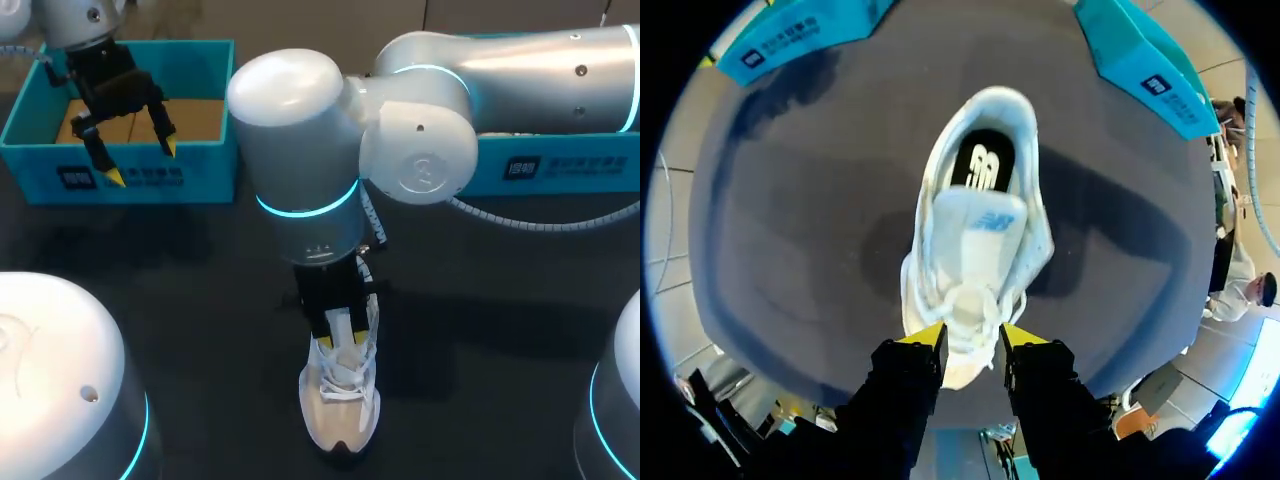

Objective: Take the shoe out of the shoebox, open the shoe tongue, remove and reinsert the insole, then place the shoe into the shoebox

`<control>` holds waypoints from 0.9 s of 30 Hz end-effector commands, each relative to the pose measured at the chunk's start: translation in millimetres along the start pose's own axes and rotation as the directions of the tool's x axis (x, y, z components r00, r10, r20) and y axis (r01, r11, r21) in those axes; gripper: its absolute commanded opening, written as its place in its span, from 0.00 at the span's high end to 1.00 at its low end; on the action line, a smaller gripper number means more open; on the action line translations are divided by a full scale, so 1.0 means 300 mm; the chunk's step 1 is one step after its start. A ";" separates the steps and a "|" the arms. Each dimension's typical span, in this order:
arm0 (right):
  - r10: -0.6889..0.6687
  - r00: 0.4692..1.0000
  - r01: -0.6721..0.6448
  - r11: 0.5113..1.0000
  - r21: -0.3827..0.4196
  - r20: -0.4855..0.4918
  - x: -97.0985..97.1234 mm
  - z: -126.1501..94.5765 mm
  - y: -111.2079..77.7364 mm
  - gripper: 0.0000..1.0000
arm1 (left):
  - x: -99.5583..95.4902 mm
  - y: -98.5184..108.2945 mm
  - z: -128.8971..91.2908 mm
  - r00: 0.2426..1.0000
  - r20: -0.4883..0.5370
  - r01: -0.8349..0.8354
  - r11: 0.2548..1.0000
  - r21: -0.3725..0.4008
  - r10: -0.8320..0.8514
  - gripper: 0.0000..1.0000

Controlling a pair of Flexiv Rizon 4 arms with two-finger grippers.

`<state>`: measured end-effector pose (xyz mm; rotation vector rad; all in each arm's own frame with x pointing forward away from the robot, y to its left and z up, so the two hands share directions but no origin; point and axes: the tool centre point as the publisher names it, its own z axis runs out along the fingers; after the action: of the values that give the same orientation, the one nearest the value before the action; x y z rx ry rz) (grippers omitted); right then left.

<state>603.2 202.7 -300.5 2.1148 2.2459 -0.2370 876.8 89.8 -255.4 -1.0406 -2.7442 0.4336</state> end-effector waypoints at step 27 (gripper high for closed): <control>0.036 0.999 -0.036 0.999 -0.037 0.006 -0.014 0.095 0.149 0.73 | 0.001 -0.001 0.000 1.000 0.000 0.000 1.000 -0.002 0.000 0.00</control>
<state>643.6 197.5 -322.3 2.1219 2.1774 -0.2028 876.9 89.8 -255.4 -1.0405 -2.7443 0.4336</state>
